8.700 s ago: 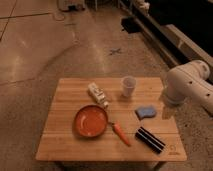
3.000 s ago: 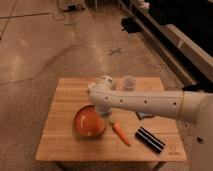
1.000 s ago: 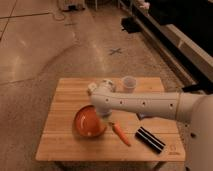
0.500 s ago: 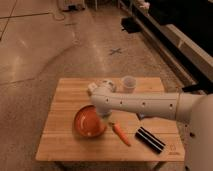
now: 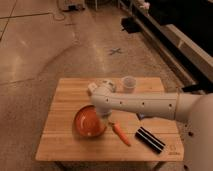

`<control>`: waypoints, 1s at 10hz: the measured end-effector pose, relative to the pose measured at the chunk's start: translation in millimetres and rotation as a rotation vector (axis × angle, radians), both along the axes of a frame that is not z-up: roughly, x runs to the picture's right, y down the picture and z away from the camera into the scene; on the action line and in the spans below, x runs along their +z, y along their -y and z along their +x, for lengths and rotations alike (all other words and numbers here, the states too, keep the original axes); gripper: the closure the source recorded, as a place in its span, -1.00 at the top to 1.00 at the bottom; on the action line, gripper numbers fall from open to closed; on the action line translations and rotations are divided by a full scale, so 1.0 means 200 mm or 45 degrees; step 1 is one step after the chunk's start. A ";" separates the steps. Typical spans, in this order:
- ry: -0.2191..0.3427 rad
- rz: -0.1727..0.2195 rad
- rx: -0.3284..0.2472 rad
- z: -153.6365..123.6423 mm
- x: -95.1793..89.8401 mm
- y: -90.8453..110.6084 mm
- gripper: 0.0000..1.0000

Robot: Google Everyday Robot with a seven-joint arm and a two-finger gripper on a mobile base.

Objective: Push the ceramic bowl across the table

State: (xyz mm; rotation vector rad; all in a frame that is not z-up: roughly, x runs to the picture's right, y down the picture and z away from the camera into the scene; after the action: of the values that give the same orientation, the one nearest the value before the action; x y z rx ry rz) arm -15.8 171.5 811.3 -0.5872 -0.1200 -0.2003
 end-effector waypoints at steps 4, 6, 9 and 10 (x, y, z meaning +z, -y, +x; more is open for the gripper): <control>0.002 0.001 0.005 0.00 0.02 0.00 0.30; 0.003 0.002 0.008 -0.01 0.02 0.00 0.30; 0.003 0.003 0.015 0.00 0.04 0.00 0.30; 0.002 0.003 0.017 0.00 0.04 0.00 0.30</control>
State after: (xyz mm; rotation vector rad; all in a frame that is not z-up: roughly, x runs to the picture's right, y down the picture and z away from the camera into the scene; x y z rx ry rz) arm -16.4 170.5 819.6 -0.5834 -0.1255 -0.1879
